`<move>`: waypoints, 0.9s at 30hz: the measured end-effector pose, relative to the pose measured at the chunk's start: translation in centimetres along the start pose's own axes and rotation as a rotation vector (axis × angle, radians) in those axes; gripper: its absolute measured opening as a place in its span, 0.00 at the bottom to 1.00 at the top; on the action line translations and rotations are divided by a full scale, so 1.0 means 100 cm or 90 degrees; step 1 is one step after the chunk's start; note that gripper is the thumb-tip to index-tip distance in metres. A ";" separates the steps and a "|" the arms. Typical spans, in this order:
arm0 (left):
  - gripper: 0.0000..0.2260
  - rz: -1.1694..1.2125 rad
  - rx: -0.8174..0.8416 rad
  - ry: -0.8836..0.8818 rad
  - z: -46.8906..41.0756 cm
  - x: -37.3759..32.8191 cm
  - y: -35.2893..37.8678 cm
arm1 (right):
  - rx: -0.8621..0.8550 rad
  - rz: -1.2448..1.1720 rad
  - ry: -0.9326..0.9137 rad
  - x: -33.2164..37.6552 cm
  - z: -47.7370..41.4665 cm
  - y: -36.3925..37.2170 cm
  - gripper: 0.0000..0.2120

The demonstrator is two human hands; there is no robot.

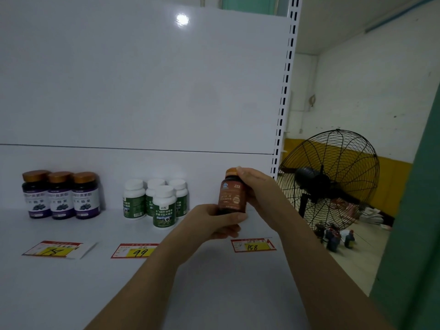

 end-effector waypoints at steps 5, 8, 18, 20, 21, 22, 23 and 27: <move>0.20 -0.119 -0.087 0.029 0.003 -0.007 -0.009 | 0.001 0.025 -0.020 0.009 0.001 0.004 0.10; 0.21 -0.252 -0.158 0.045 0.005 -0.012 -0.011 | -0.034 0.081 -0.033 0.015 0.004 0.003 0.12; 0.19 -0.071 -0.013 0.021 0.001 -0.002 -0.003 | 0.034 -0.041 -0.050 0.011 0.002 0.002 0.08; 0.20 -0.094 -0.030 0.031 0.001 -0.004 -0.005 | 0.050 -0.068 -0.048 0.011 0.002 0.006 0.09; 0.20 -0.109 -0.054 0.039 0.002 -0.006 -0.007 | 0.045 -0.057 -0.047 0.012 0.003 0.007 0.09; 0.19 -0.125 -0.087 0.048 0.003 -0.008 -0.010 | 0.031 -0.022 -0.049 0.013 0.004 0.007 0.09; 0.17 -0.144 -0.121 0.056 0.005 -0.011 -0.013 | 0.013 0.023 -0.052 0.013 0.005 0.006 0.09; 0.21 -0.182 -0.139 0.052 0.006 -0.011 -0.014 | -0.044 0.058 -0.071 0.015 0.007 -0.001 0.07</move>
Point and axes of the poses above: each hand's wrist, its own z-axis away from the middle knuckle, its own y-axis out of the palm, x = y × z, the point moved 7 cm from there along -z, towards the middle knuckle, and after that the axes turned 11 degrees about x, right-handed, at the moved point
